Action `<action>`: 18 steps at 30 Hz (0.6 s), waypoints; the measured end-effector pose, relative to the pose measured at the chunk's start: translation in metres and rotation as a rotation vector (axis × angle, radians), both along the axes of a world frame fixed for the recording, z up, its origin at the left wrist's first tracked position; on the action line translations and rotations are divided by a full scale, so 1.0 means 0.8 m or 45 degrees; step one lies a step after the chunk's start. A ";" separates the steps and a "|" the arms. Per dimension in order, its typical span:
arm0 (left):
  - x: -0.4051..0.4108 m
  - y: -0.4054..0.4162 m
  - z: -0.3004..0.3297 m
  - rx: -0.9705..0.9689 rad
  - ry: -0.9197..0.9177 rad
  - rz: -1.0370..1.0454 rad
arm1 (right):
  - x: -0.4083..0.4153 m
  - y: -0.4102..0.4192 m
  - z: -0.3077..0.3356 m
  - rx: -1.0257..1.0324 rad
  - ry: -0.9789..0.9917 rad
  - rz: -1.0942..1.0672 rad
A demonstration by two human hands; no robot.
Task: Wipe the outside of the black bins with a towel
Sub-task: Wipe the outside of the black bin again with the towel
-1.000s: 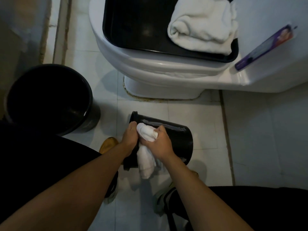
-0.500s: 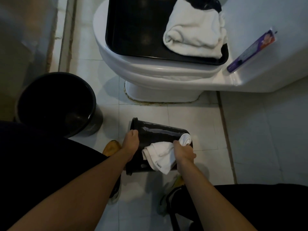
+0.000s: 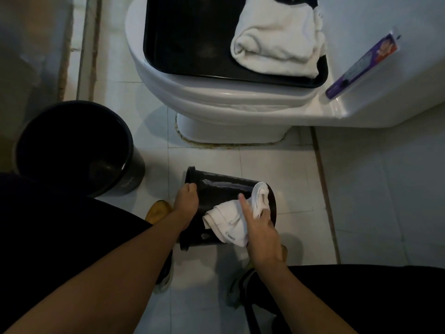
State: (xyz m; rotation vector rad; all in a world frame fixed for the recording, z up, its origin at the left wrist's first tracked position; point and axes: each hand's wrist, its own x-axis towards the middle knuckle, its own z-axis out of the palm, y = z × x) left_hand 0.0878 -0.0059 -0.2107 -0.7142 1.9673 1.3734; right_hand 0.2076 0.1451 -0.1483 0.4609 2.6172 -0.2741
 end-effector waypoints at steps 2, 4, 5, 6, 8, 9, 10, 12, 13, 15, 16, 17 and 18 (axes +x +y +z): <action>0.002 0.000 -0.002 -0.028 0.022 -0.016 | 0.003 0.002 -0.015 0.156 0.038 0.223; 0.003 -0.001 -0.004 -0.059 0.037 -0.028 | -0.012 0.006 -0.024 0.293 0.063 0.341; 0.003 -0.002 -0.004 -0.059 0.039 -0.030 | -0.022 0.007 -0.024 0.360 0.114 0.434; 0.002 -0.002 -0.007 -0.054 0.042 -0.033 | -0.030 0.008 -0.023 0.407 0.168 0.521; 0.001 -0.002 -0.008 -0.050 0.031 -0.045 | -0.041 0.011 -0.021 0.434 0.216 0.728; 0.001 -0.002 -0.006 -0.058 0.027 -0.055 | -0.043 0.013 -0.021 0.440 0.211 0.838; 0.000 -0.002 -0.008 -0.065 0.034 -0.060 | -0.044 0.017 -0.022 0.413 0.198 0.905; 0.000 -0.003 -0.008 -0.064 0.035 -0.064 | -0.039 0.027 -0.031 0.278 0.221 0.903; 0.001 -0.003 -0.009 -0.066 0.031 -0.079 | -0.036 0.030 -0.034 0.206 0.235 0.882; 0.005 -0.006 -0.011 -0.088 0.046 -0.123 | -0.031 0.032 -0.040 0.124 0.239 0.858; 0.009 -0.007 -0.014 -0.098 0.056 -0.132 | -0.031 0.032 -0.042 0.087 0.234 0.854; 0.012 -0.008 -0.015 -0.100 0.062 -0.131 | -0.033 0.030 -0.042 0.063 0.200 0.865; 0.015 -0.008 -0.018 -0.100 0.071 -0.123 | -0.037 0.027 -0.042 0.067 0.151 0.914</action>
